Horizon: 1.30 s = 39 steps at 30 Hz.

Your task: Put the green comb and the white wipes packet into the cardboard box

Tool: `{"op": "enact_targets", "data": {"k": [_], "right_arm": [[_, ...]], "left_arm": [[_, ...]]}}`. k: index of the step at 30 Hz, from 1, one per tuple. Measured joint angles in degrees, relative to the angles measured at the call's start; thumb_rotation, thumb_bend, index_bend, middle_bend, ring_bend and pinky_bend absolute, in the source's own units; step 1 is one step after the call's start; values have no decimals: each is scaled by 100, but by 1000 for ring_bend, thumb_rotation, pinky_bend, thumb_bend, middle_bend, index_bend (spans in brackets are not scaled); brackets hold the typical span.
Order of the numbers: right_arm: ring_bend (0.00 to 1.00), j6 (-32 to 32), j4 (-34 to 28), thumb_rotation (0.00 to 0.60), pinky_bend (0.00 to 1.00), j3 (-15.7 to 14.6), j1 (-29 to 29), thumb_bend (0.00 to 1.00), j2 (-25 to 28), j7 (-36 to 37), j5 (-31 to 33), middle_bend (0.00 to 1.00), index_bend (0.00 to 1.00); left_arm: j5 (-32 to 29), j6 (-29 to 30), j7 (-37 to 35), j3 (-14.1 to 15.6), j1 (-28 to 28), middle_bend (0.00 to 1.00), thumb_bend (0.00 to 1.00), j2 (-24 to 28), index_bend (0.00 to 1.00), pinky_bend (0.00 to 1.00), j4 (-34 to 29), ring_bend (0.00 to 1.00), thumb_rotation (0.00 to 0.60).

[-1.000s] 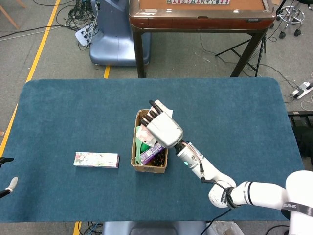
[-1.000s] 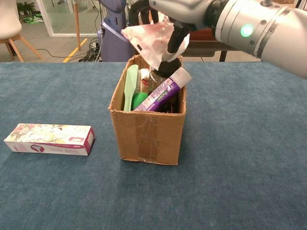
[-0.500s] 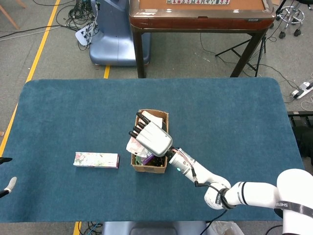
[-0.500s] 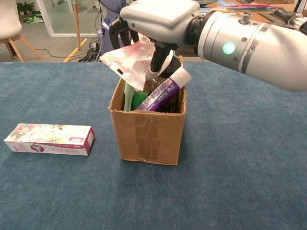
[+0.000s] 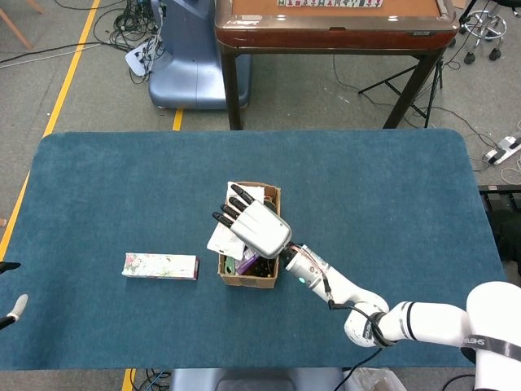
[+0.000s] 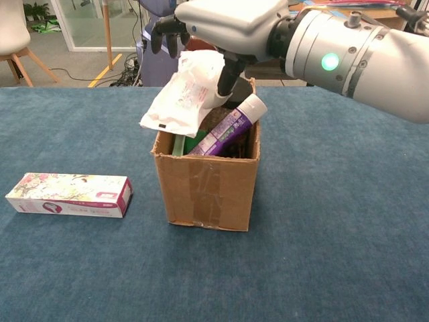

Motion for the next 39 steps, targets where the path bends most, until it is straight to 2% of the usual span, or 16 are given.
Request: {"op": "enact_targets", "data": {"k": [10,16,19,24,30,34,39], "right_arm": [[243,95,-180,600,149,52,-86,0,180,-17,1,292,246],[239,285,-517,600,149,80,-233,0,499,-134,-37,288,246],[238,421,-726,600,149,75,-367,0,694,-371,16,287,246],[238,775,-1411,600,149,-8,-744,0,1176,-1230,341,287,246],[238,1518,-2319,600,149,-317,-1568,0,2026,-1728,589,288,246],[238,2023,-2472,600,149,-644,-2176,0,2308,-1576,510,287,246],[233,2463,-2365,600,149,-1088,-2916,0,2463,-1124,378,287,246]], "left_arm": [[6,-5,19,10,3,322,278,-11,299,407,12,231,600],[5,-13,24,8,-1,322,279,-15,299,407,20,231,600],[10,-22,52,11,-7,322,279,-20,299,407,16,231,600],[13,-67,109,15,-32,322,279,-40,299,407,10,231,600],[78,-65,190,31,-51,322,279,-86,299,407,23,231,600],[178,-29,221,37,-75,322,279,-147,300,407,57,231,600],[319,21,210,54,-108,325,279,-245,304,407,175,231,600]]}}
